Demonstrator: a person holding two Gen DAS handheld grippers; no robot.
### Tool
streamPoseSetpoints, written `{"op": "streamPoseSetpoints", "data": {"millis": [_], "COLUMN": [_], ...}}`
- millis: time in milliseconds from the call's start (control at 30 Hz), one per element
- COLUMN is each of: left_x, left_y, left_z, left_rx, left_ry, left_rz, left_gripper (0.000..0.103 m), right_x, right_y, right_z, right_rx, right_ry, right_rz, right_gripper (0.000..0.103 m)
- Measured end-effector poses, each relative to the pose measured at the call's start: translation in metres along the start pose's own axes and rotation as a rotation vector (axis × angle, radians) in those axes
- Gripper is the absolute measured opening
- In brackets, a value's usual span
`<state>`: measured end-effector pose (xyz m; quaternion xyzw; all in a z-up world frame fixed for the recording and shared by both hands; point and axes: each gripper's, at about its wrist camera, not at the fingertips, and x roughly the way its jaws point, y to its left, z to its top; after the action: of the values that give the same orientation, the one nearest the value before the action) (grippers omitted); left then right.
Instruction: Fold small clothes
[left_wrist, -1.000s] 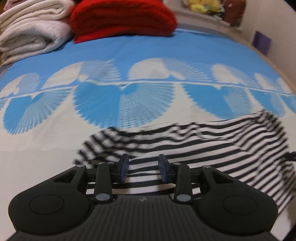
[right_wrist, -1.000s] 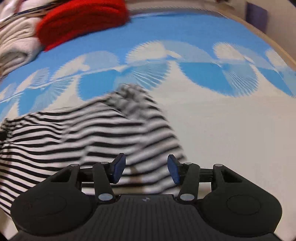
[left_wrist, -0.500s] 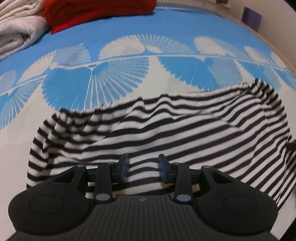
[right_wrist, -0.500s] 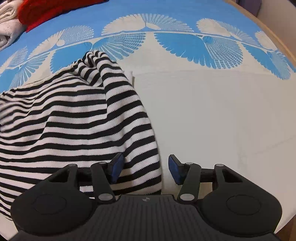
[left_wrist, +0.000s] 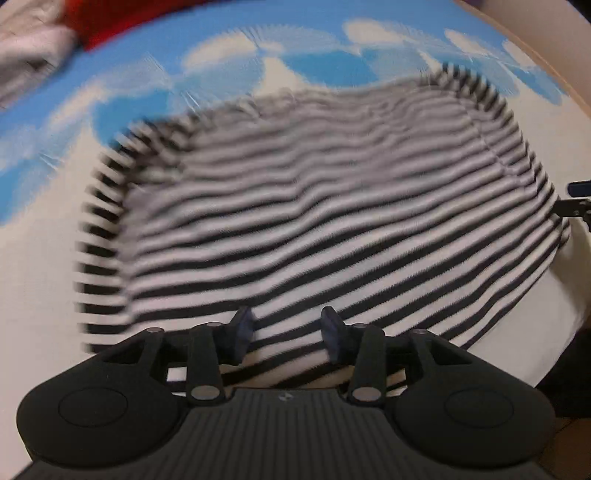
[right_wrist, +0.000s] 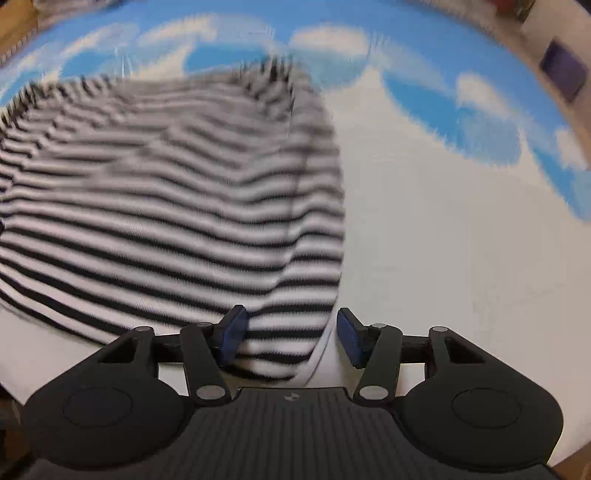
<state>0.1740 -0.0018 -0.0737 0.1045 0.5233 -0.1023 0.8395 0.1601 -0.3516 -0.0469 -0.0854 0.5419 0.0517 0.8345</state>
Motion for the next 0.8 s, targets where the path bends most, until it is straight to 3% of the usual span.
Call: {"op": "streamPoseSetpoints", "data": {"millis": [67, 167, 267, 333, 400, 567, 700, 800], "left_x": [-0.04, -0.092, -0.111, -0.102, -0.089, -0.094, -0.088, -0.087], "left_y": [0.002, -0.001, -0.002, -0.001, -0.003, 0.002, 0.017, 0.024], "left_z": [-0.003, -0.024, -0.051, -0.071, -0.076, -0.08, -0.086, -0.088], "left_rx": [-0.041, -0.097, -0.162, -0.211, -0.251, -0.201, -0.23, -0.251], "left_ry": [-0.126, -0.299, -0.423, -0.43, -0.313, -0.379, -0.34, -0.299], "left_rz": [-0.025, 0.008, 0.004, 0.02, 0.087, 0.185, 0.151, 0.136], "left_gripper": [0.054, 0.075, 0.079, 0.079, 0.077, 0.082, 0.082, 0.082], "right_x": [-0.03, -0.09, -0.137, -0.146, -0.152, -0.141, -0.137, -0.142], "right_y": [-0.002, -0.006, -0.004, -0.001, 0.007, 0.033, 0.049, 0.049], "right_z": [-0.001, -0.009, -0.027, -0.038, -0.044, -0.038, -0.029, -0.02], "right_rx": [0.023, 0.096, 0.128, 0.13, 0.134, 0.064, 0.016, -0.048], "right_ry": [-0.125, -0.385, -0.611, -0.634, -0.655, -0.651, -0.623, -0.651], "right_rz": [-0.007, 0.057, 0.1, 0.068, 0.035, -0.007, -0.009, -0.032], "right_gripper": [0.054, 0.057, 0.068, 0.068, 0.068, 0.068, 0.068, 0.068]}}
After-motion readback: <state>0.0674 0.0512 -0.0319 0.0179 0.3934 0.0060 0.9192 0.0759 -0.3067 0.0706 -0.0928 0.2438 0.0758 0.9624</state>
